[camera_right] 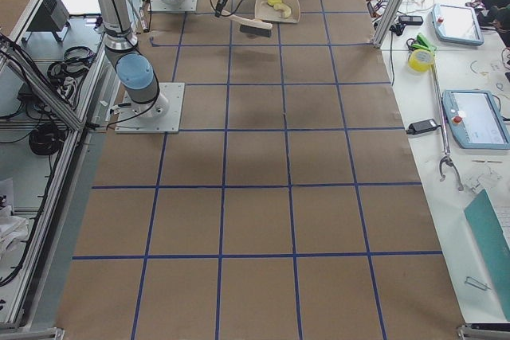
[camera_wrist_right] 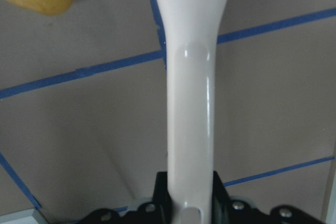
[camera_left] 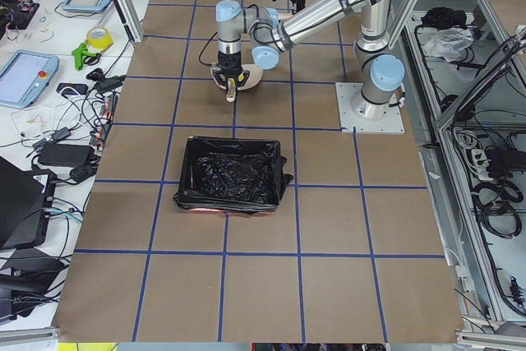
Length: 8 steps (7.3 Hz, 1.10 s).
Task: Sweep and dump trash into bin
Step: 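Move the brush behind the yellow potato with the right gripper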
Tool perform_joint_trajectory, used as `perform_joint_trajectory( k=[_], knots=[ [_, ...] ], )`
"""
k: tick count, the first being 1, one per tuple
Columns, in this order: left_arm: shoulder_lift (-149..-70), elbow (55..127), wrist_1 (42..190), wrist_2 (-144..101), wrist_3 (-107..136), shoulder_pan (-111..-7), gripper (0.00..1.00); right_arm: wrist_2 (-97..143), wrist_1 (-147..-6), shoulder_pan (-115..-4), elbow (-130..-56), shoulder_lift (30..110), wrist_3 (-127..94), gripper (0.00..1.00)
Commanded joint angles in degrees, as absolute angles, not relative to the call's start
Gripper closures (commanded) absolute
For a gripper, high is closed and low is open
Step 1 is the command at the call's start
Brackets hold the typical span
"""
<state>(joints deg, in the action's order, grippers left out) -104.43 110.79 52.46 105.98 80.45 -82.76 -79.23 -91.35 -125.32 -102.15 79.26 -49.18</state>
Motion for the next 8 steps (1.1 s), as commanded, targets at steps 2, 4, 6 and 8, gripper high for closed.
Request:
perform_joint_trajectory(
  k=[2,4,6,8],
  knots=[
    [-97.75,118.54,51.86,105.73,85.42,-83.06,1.00,-74.71,-98.86,-127.70,-107.57,78.49,-56.86,0.98],
    [-95.28,121.71,46.87,105.73,81.77,-83.41,1.00,-75.06,-99.40,-128.75,-107.23,77.35,-56.78,0.98],
    [-94.40,125.75,40.11,105.73,75.70,-83.41,1.00,-75.41,-99.23,-129.20,-107.23,77.34,-56.86,0.98],
    [-94.66,126.74,39.90,105.64,74.88,-83.58,1.00,-75.24,-99.40,-130.34,-107.40,76.91,-56.95,0.98]
  ],
)
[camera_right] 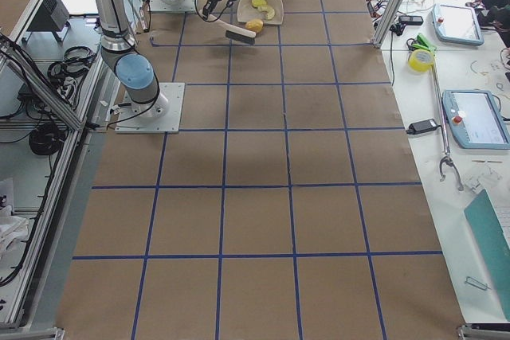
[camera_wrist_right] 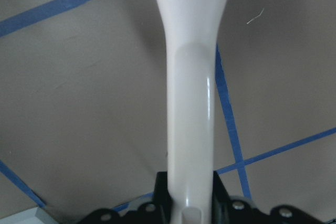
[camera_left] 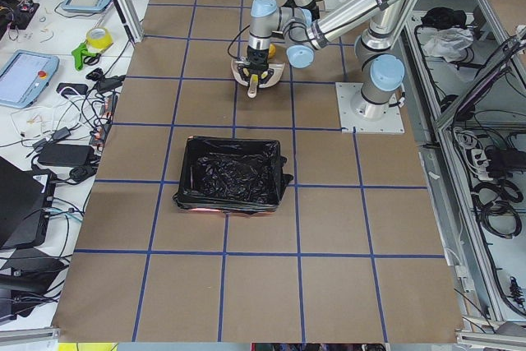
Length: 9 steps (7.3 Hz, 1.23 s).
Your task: Sweep and dump trash into bin
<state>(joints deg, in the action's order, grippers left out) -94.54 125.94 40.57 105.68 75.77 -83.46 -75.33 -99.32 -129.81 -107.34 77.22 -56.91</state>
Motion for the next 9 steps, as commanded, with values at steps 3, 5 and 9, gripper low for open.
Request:
perform_joint_trajectory(
  k=[3,5,9],
  knots=[
    [-96.15,127.00,39.55,104.42,75.58,-83.67,1.00,-75.32,-102.39,-130.43,-106.62,74.89,-56.95,0.98],
    [-96.15,126.91,39.38,104.50,75.59,-83.67,1.00,-75.15,-107.20,-131.21,-104.34,71.39,-56.34,0.98],
    [-96.06,126.56,39.37,104.77,75.41,-83.67,1.00,-75.50,-112.67,-134.91,-94.95,62.78,-53.54,0.98]
  ],
)
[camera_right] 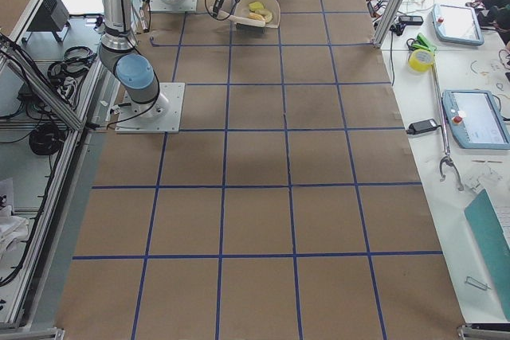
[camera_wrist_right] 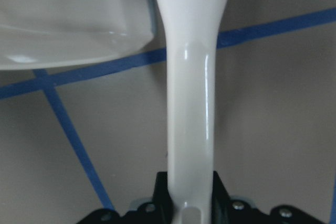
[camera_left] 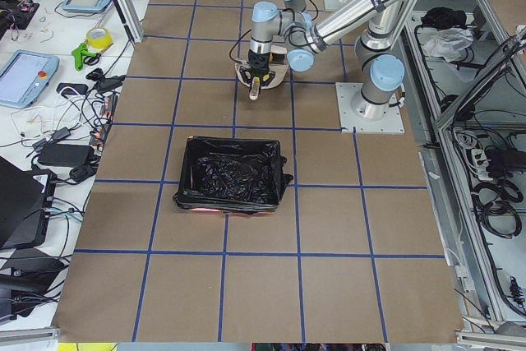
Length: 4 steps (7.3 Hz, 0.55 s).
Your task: Sweep and dump trash into bin
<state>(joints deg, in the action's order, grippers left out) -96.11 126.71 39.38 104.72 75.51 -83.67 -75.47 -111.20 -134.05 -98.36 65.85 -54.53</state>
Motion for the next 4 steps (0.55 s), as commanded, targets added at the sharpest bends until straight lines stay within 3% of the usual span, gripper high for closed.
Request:
perform_joint_trajectory(
  k=[1,4],
  knots=[
    [-96.06,126.48,39.37,104.77,75.32,-83.58,1.00,-75.50,-112.59,-135.17,-92.92,61.71,-53.26,0.98],
    [-96.15,126.47,39.37,104.59,75.41,-83.67,1.00,-76.28,-111.19,-135.09,-91.84,61.78,-51.68,0.98]
  ],
)
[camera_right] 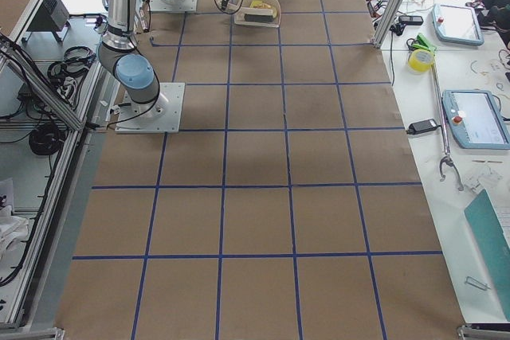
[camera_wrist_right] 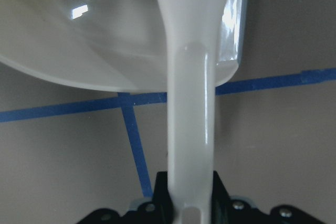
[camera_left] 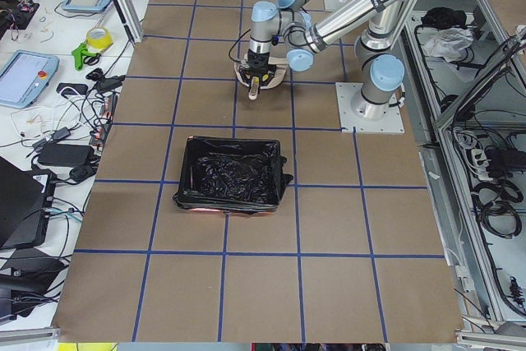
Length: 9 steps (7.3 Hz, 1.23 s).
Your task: Sweep and dump trash into bin
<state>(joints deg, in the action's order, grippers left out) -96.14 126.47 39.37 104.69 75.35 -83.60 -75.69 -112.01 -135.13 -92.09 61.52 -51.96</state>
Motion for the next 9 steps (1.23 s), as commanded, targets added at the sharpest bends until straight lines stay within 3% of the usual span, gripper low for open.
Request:
perform_joint_trajectory(
  k=[1,5,9],
  knots=[
    [-96.15,126.39,39.37,104.50,75.32,-83.58,1.00,-78.73,-109.88,-135.09,-91.67,62.74,-50.03,0.97],
    [-96.15,125.42,39.46,103.89,74.71,-83.50,1.00,-81.55,-104.71,-132.29,-92.19,68.70,-39.76,0.95],
    [-95.98,125.16,40.43,99.32,75.14,-83.14,1.00,-84.53,-86.97,-117.64,-92.20,81.27,-26.07,0.95]
  ],
)
